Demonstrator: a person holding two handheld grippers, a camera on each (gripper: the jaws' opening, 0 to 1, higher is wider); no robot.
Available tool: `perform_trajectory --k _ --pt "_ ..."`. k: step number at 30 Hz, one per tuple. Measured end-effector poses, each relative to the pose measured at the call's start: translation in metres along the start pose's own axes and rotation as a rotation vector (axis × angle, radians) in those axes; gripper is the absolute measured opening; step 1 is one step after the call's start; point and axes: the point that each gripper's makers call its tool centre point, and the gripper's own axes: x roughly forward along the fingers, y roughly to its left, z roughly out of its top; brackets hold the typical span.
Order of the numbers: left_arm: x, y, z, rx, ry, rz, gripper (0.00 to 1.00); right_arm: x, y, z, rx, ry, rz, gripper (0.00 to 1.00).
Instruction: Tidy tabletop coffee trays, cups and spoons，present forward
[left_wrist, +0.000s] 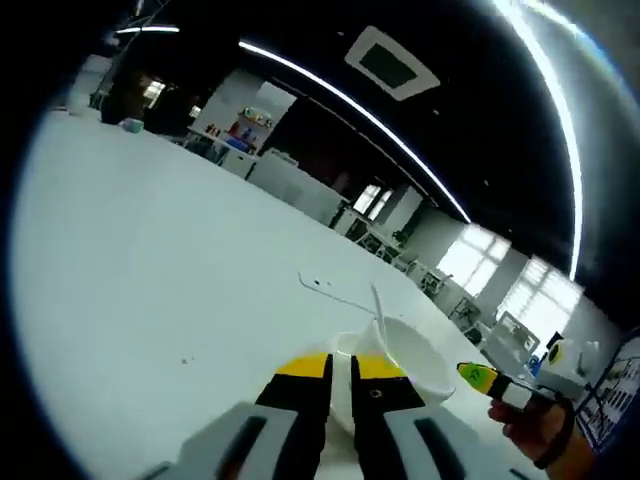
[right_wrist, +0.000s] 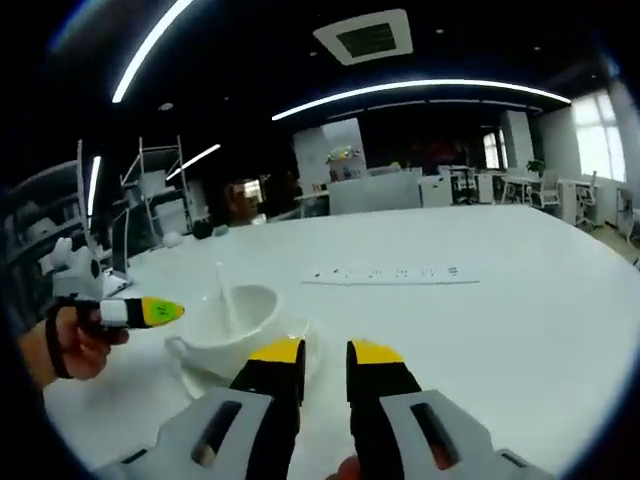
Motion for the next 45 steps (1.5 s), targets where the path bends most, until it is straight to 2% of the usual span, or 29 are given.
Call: perform_trajectory --k 5,7,9,11,16,20,22,23,26,29,31,34,36,41,42,44,45 --pt "-0.015 -0.002 0.011 0.128 -0.063 0.031 0.10 -0.017 0.001 0.011 -0.022 -0.037 0.009 0.18" --pt "-0.025 0.002 0.019 0.208 -0.100 0.087 0.10 -0.027 0.004 0.020 -0.040 -0.065 0.012 0.18" --pt "-0.034 0.002 0.028 0.271 -0.155 0.111 0.10 -0.036 0.006 0.028 -0.071 -0.087 0.014 0.18" --pt "-0.046 0.009 0.035 0.329 -0.180 0.172 0.10 -0.045 0.009 0.036 -0.091 -0.111 0.022 0.19" --pt "-0.068 0.012 0.048 0.402 -0.240 0.209 0.18 -0.068 0.011 0.047 -0.137 -0.143 0.013 0.19" --pt "-0.089 0.017 0.056 0.448 -0.279 0.244 0.20 -0.086 0.010 0.052 -0.146 -0.177 0.012 0.21" --pt "-0.097 0.022 0.057 0.461 -0.269 0.260 0.20 -0.096 0.010 0.053 -0.148 -0.197 0.012 0.22" --pt "-0.102 0.026 0.053 0.450 -0.240 0.269 0.20 -0.100 0.011 0.054 -0.143 -0.207 0.016 0.24" --pt "-0.117 0.034 0.053 0.439 -0.242 0.279 0.21 -0.114 0.013 0.055 -0.128 -0.232 0.040 0.32" --pt "-0.136 0.034 0.061 0.471 -0.302 0.266 0.26 -0.126 0.010 0.054 -0.180 -0.244 0.011 0.32" --pt "-0.148 0.032 0.063 0.492 -0.319 0.258 0.28 -0.133 0.010 0.052 -0.196 -0.244 0.009 0.32" --pt "-0.162 0.033 0.065 0.508 -0.316 0.266 0.28 -0.142 0.005 0.047 -0.207 -0.243 0.008 0.34" --pt "-0.172 0.031 0.065 0.559 -0.319 0.263 0.29 -0.149 -0.001 0.043 -0.187 -0.248 0.003 0.35" --pt "-0.187 0.022 0.047 0.616 -0.273 0.168 0.33 -0.169 -0.012 0.037 -0.150 -0.280 -0.010 0.36" --pt "-0.188 0.019 0.042 0.636 -0.260 0.132 0.33 -0.171 -0.012 0.035 -0.151 -0.278 -0.013 0.36" --pt "-0.192 0.020 0.036 0.647 -0.246 0.129 0.34 -0.176 -0.014 0.030 -0.168 -0.269 -0.023 0.36" --pt "-0.194 0.018 0.033 0.639 -0.241 0.098 0.36 -0.178 -0.016 0.026 -0.169 -0.256 -0.030 0.36"
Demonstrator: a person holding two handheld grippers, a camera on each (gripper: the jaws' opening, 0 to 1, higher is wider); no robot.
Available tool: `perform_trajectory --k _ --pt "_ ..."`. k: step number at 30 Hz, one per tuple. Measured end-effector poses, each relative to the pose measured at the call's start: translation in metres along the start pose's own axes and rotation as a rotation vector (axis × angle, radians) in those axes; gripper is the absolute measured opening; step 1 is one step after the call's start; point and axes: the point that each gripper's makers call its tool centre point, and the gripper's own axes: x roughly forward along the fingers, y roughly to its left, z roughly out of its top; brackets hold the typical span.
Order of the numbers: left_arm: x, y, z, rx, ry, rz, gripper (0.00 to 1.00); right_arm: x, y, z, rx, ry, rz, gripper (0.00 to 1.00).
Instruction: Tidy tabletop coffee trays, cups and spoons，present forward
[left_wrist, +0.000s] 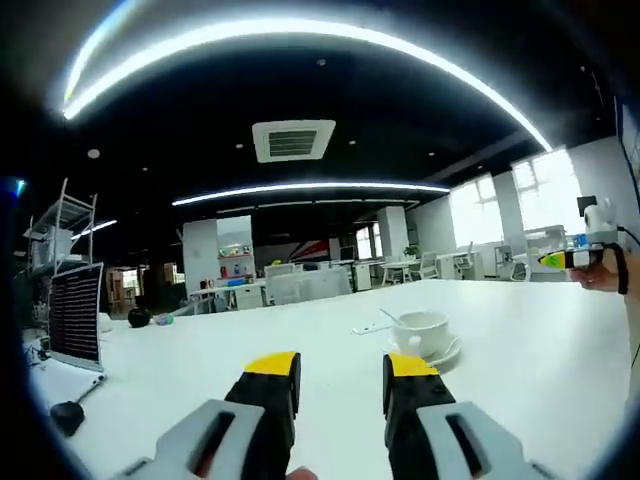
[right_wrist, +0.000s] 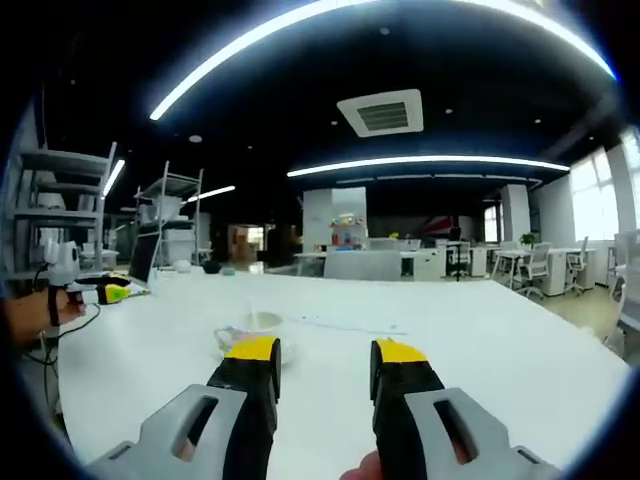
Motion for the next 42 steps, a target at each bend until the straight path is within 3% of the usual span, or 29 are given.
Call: perform_trajectory --k 1,7,9,11,13,22,25,29,42 --pt "-0.003 -0.001 0.000 -0.037 -0.005 -0.015 0.37 -0.003 -0.003 -0.003 0.005 0.005 -0.010 0.36" --pt "-0.017 0.000 0.000 -0.060 -0.024 -0.028 0.37 -0.020 -0.011 -0.011 0.034 0.011 -0.025 0.38" --pt "-0.023 -0.004 0.002 -0.041 -0.032 -0.044 0.37 -0.026 -0.011 -0.011 0.041 0.009 -0.020 0.38" --pt "-0.027 -0.003 -0.006 0.004 0.012 -0.033 0.37 -0.033 -0.011 -0.014 0.053 0.021 -0.020 0.38" --pt "-0.030 -0.004 -0.008 0.036 0.018 -0.021 0.37 -0.039 -0.010 -0.016 0.055 0.023 -0.021 0.38" --pt "-0.045 -0.013 -0.008 -0.044 -0.008 -0.050 0.37 -0.059 -0.010 -0.023 0.052 0.000 -0.023 0.44" --pt "-0.048 -0.015 -0.009 -0.043 -0.008 -0.049 0.37 -0.061 -0.009 -0.022 0.048 -0.010 -0.017 0.45" --pt "-0.052 -0.016 -0.009 -0.041 -0.011 -0.064 0.37 -0.062 -0.002 -0.030 -0.084 0.065 -0.014 0.47" --pt "-0.060 -0.024 -0.009 -0.040 -0.016 -0.092 0.37 -0.061 0.011 -0.031 -0.011 0.046 0.024 0.45"
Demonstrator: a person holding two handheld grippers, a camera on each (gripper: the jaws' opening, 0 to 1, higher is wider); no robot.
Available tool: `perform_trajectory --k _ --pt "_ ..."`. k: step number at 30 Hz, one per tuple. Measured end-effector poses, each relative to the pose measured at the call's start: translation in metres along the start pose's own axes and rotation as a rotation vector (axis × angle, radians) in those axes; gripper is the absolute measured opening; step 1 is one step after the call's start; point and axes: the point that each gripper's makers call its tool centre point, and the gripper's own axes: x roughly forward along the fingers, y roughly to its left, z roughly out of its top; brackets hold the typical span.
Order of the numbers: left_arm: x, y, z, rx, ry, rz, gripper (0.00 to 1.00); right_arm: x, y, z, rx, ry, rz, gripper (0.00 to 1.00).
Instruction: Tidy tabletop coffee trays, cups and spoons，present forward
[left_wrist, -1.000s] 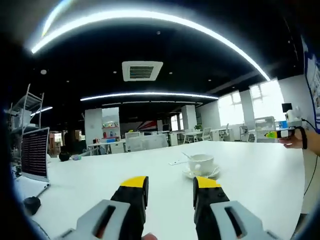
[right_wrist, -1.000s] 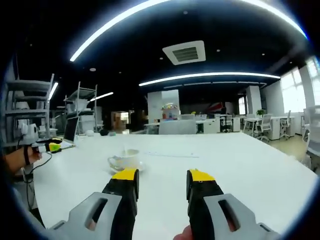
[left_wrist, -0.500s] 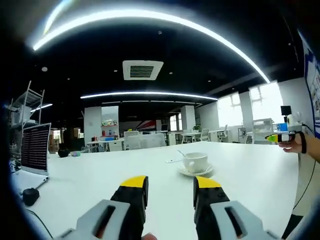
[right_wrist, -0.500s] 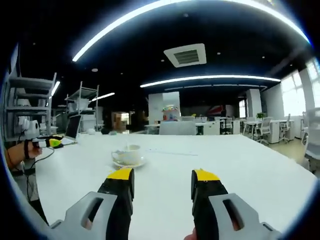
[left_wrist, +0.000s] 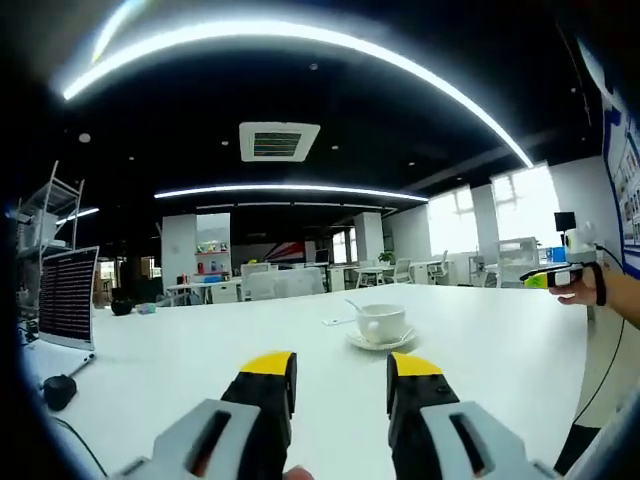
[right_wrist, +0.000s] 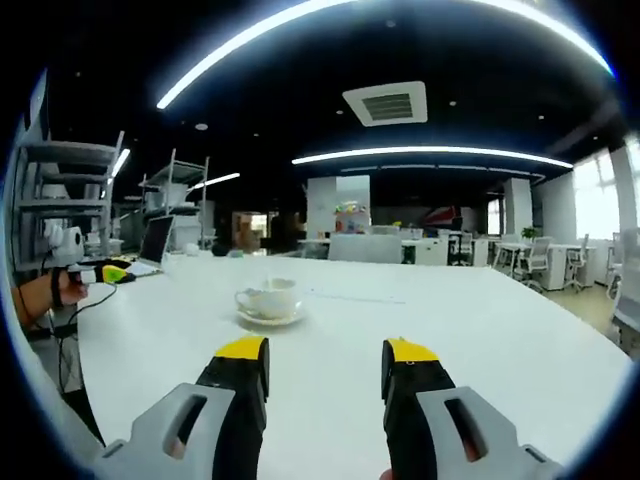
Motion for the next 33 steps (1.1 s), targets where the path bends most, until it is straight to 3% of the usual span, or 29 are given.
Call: perform_trajectory --k 33 --pt "0.0004 -0.0044 0.0066 0.008 -0.014 -0.019 0.37 0.0003 0.0096 -0.0040 0.014 0.016 0.027 0.40"
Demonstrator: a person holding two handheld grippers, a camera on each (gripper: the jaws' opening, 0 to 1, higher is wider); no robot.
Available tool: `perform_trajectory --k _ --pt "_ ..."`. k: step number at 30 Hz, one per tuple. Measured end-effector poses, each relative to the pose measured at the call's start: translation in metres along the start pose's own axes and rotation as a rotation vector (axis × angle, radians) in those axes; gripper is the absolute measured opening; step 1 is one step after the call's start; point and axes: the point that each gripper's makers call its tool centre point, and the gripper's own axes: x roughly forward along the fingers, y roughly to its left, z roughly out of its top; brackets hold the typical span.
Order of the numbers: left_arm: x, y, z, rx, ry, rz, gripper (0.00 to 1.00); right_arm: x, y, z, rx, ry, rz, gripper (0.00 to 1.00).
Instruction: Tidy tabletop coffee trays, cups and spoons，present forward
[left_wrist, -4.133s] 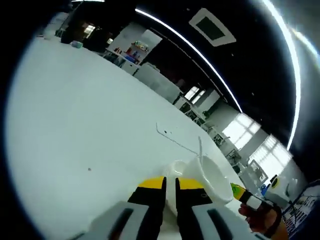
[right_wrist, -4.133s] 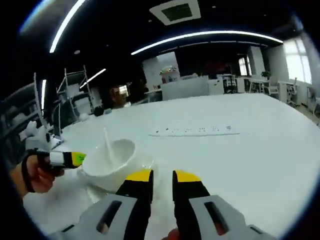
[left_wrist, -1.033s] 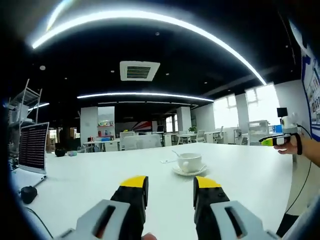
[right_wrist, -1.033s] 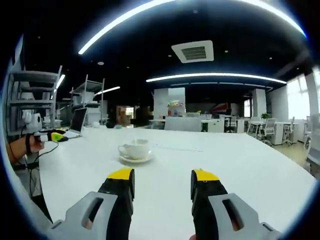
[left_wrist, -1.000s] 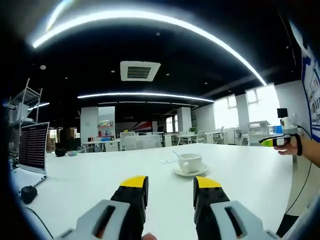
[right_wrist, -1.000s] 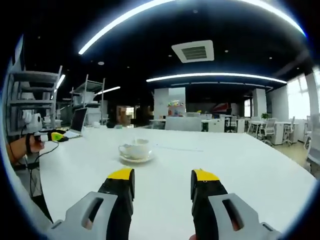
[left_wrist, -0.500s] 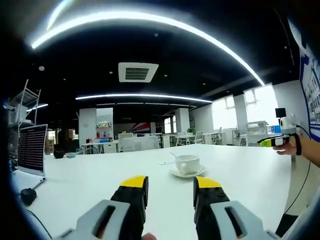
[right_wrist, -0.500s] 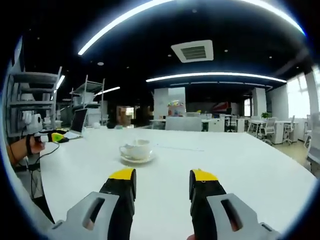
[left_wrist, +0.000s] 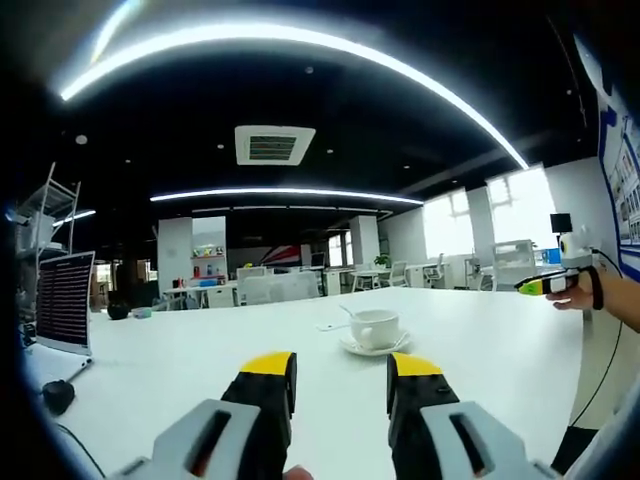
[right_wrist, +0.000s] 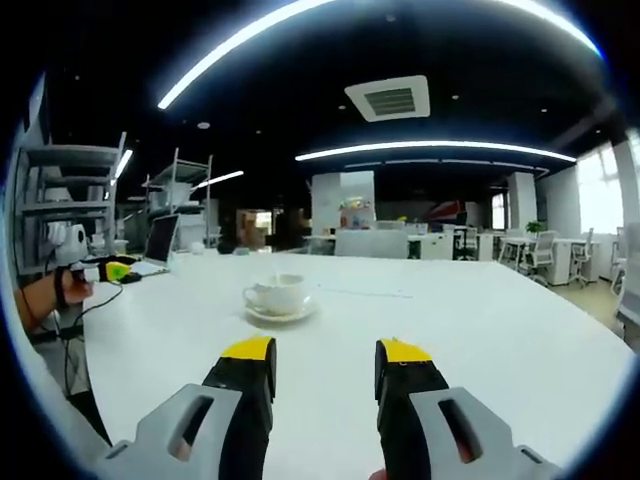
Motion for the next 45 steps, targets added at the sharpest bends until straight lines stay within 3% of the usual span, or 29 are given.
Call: perform_trajectory --k 45 --pt "0.000 -0.008 -0.003 -0.012 0.018 -0.035 0.37 -0.007 0.010 -0.004 0.003 0.017 0.013 0.40"
